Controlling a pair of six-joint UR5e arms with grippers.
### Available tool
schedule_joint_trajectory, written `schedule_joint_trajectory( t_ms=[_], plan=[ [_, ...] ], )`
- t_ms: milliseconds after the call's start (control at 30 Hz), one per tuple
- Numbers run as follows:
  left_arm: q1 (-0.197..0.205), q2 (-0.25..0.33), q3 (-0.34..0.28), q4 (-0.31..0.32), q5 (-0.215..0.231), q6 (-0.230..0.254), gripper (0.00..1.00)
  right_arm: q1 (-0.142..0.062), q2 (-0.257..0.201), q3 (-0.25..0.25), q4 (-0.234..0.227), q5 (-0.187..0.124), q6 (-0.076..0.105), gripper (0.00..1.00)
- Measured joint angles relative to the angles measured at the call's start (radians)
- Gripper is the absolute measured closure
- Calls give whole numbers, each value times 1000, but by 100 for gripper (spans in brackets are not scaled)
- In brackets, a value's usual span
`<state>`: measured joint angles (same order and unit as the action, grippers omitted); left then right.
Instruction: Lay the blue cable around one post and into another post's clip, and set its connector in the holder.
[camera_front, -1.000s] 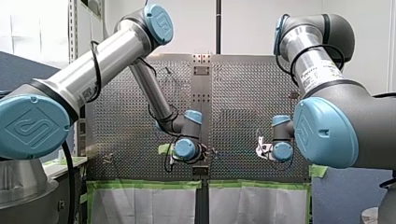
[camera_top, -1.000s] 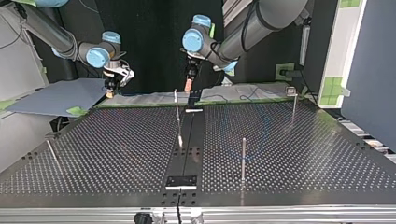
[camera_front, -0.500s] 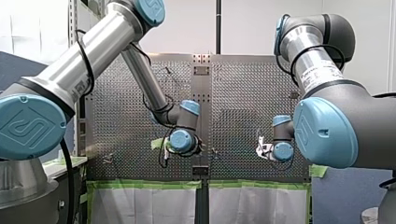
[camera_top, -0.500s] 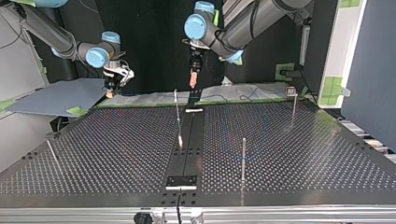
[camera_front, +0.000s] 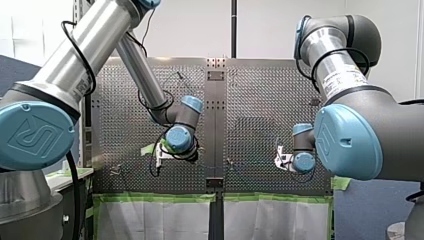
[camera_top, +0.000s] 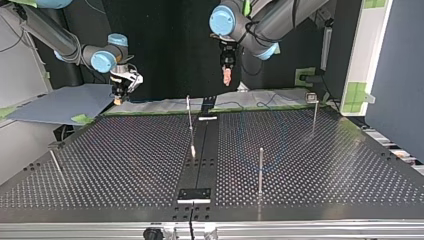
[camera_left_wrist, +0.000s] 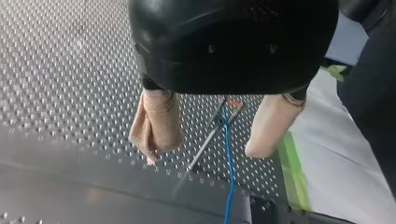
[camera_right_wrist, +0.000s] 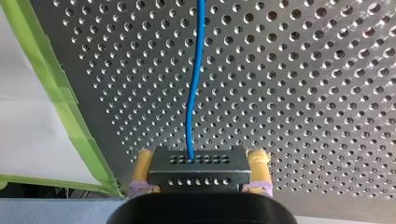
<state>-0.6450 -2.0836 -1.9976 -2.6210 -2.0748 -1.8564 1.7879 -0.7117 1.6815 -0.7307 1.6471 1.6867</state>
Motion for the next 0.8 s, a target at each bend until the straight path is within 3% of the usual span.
schedule_joint_trajectory(
  t_ms=[167,433,800],
  plan=[
    [16,46,-16,-46,-4,-9,0,-2,0,0,-1,-5,3,80],
    [28,121,46,-121,-7,-12,0,-6,0,0,-4,-13,7,80],
    [51,239,141,-239,-99,-25,0,-12,1,0,-10,-32,19,80]
  ],
)
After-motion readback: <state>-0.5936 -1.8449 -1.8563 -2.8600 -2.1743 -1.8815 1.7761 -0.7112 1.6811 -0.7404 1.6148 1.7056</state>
